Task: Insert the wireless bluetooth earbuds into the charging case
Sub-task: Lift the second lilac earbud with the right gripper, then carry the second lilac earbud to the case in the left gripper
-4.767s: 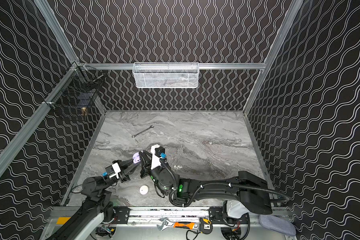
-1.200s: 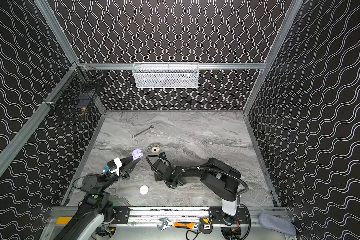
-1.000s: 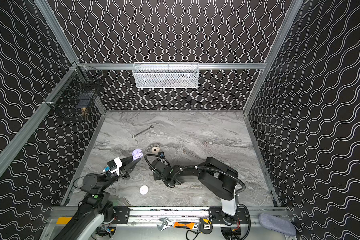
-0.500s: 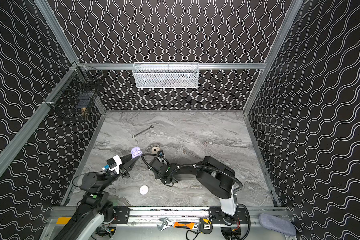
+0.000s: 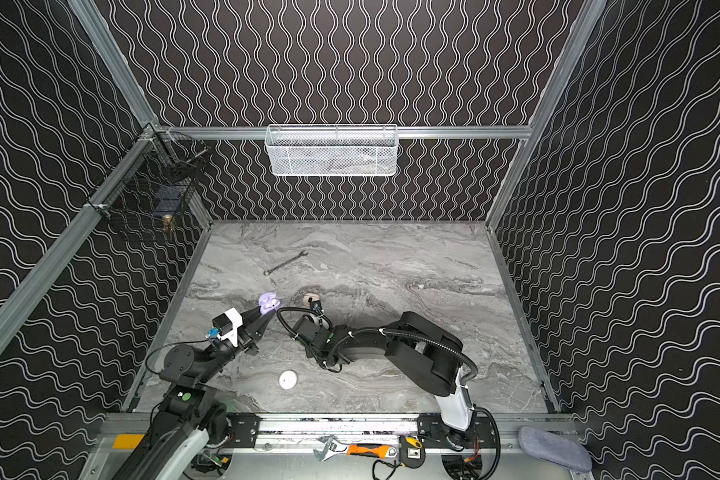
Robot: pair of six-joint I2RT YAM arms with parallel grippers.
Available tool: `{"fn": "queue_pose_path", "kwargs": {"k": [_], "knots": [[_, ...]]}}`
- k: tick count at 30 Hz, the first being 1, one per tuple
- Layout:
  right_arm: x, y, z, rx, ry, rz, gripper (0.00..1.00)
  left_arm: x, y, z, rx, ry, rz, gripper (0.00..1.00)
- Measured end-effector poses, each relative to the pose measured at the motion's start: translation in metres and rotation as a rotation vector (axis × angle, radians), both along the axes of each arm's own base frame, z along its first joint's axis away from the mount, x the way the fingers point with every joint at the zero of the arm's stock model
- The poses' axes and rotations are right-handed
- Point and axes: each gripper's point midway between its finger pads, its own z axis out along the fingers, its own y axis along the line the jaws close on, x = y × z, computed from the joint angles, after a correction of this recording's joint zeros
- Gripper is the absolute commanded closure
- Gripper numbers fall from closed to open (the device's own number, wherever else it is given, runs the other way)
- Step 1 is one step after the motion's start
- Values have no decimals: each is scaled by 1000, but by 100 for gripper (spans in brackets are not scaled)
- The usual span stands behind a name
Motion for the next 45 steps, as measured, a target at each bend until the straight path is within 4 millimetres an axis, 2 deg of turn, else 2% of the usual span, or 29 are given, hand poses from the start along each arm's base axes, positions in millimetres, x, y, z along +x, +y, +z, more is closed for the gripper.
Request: {"fn": "queue_pose_path", "kwargs": {"k": [11,19,22,26,28,33,37,40,45], "knots": [[-3,-1,0,-13,-3,3,80,1,0,-2,1,9,4,100],[-11,-13,2,-11,10,-1,84,3,0,-4,4,20,4,100],[-12,-16,12,5,4,-6,85,4,-1,-5,5,22,3,100],[-10,-14,42,68,-38,-11,86,3,-3,-5,6,22,-13,100],[-9,-16,63,106,-71,-18,86,4,-4,-5,6,19,-18,100],[-8,-19,137,248,-204,-38,86,1,-8,-5,7,4,-53,100],[-20,-21,197,381,-340,-29,86,-3,-11,-3,1,-17,-75,100],[-30,-20,224,442,-424,-7,86,-6,-12,0,-5,-32,-94,100],[-46,-6,262,550,-547,46,85,-10,-13,3,-13,-57,-108,100]]}}
